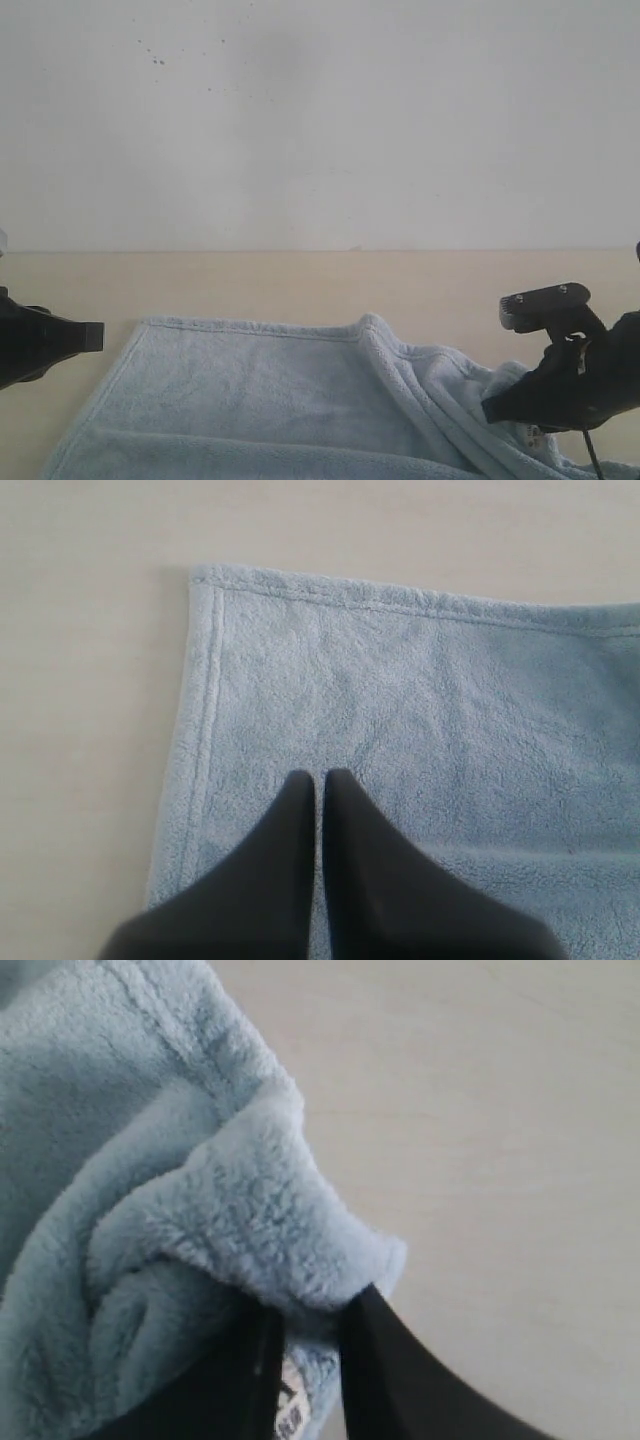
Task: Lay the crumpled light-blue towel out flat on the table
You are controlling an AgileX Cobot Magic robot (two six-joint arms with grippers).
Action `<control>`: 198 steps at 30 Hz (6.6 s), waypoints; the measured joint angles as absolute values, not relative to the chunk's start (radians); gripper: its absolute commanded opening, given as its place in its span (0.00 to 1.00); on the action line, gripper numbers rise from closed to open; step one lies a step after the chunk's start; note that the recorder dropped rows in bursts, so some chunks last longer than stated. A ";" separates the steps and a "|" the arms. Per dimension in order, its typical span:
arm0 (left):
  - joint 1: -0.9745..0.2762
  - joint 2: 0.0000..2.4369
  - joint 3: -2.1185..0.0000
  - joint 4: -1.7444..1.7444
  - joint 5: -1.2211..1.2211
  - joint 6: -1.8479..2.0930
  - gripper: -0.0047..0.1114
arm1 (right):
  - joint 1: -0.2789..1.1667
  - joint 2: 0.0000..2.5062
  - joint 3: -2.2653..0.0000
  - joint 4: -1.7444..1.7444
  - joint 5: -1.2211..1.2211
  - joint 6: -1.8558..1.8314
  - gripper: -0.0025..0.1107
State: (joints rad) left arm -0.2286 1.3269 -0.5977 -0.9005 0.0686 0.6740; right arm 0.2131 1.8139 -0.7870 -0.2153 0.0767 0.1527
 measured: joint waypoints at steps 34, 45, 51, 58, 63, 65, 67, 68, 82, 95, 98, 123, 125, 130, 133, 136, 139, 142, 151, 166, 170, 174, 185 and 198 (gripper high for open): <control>-0.229 1.327 -0.598 -0.915 0.065 0.674 0.08 | 0.697 1.684 -0.771 -0.198 0.211 0.213 0.02; -0.229 1.327 -0.598 -0.917 0.065 0.674 0.08 | 0.718 1.442 -0.637 -0.193 0.233 0.132 0.46; -0.229 1.327 -0.598 -0.917 0.065 0.674 0.08 | 0.718 1.353 -0.636 -0.193 0.247 0.090 0.35; -0.229 1.327 -0.598 -0.917 0.065 0.674 0.08 | 0.707 1.434 -0.652 -0.224 0.215 -0.049 0.27; -0.229 1.327 -0.598 -0.917 0.065 0.674 0.08 | 0.631 1.550 -0.746 -0.259 0.253 -0.054 0.27; -0.229 1.327 -0.598 -0.917 0.065 0.674 0.08 | 0.613 1.586 -0.771 -0.266 0.272 -0.067 0.27; -0.229 1.327 -0.598 -0.917 0.065 0.674 0.08 | 0.606 1.607 -0.782 -0.269 0.285 -0.089 0.28; -0.229 1.327 -0.598 -0.917 0.065 0.674 0.08 | 0.606 1.614 -0.784 -0.269 0.295 -0.099 0.30; -0.229 1.327 -0.598 -0.917 0.065 0.674 0.08 | 0.606 1.679 -0.786 -0.226 0.343 -0.137 0.47; -0.229 1.327 -0.598 -0.917 0.063 0.674 0.08 | 0.657 1.640 -0.786 -0.137 0.449 -0.156 0.47; -0.229 1.327 -0.598 -0.917 0.063 0.674 0.08 | 0.659 1.609 -0.786 -0.122 0.470 -0.161 0.47; -0.229 1.327 -0.598 -0.917 0.063 0.674 0.08 | 0.659 1.615 -0.786 0.126 0.551 -0.469 0.47; -0.229 1.327 -0.598 -0.917 0.063 0.674 0.08 | 0.659 1.628 -0.786 0.140 0.551 -0.476 0.46; -0.229 1.327 -0.598 -0.917 0.063 0.674 0.08 | 0.659 1.638 -0.786 0.147 0.559 -0.489 0.15; -0.229 1.327 -0.598 -0.917 0.063 0.674 0.08 | 0.659 1.638 -0.786 0.149 0.561 -0.489 0.02; -0.229 1.327 -0.598 -0.917 0.063 0.674 0.08 | 0.659 1.638 -0.786 0.149 0.563 -0.489 0.04; -0.229 1.327 -0.598 -0.917 0.063 0.674 0.08 | 0.659 1.636 -0.786 0.149 0.563 -0.486 0.03; -0.229 1.327 -0.598 -0.917 0.063 0.674 0.08 | 0.659 1.605 -0.786 0.149 0.551 -0.478 0.03; -0.229 1.327 -0.598 -0.917 0.063 0.674 0.08 | 0.573 1.429 -0.786 0.031 0.424 -0.317 0.03; -0.229 1.327 -0.598 -0.917 0.063 0.674 0.08 | 0.016 1.579 -1.050 -0.027 0.235 -0.219 0.03; -0.229 1.327 -0.598 -0.917 0.063 0.674 0.08 | -0.053 1.763 -1.293 -0.030 0.336 -0.207 0.03; -0.229 1.327 -0.598 -0.917 0.063 0.674 0.08 | -0.091 1.896 -1.485 -0.033 0.508 -0.180 0.03; -0.229 1.327 -0.598 -0.917 0.045 0.674 0.08 | -0.179 1.931 -1.532 -0.260 0.672 0.048 0.03; -0.229 1.329 -0.598 -0.917 0.042 0.674 0.08 | -0.223 1.925 -1.532 0.285 0.733 -0.449 0.32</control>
State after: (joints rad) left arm -0.2286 1.3287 -0.5977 -0.9168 0.0415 0.6740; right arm -0.2230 1.9252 -1.5324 0.2852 0.7334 -0.4485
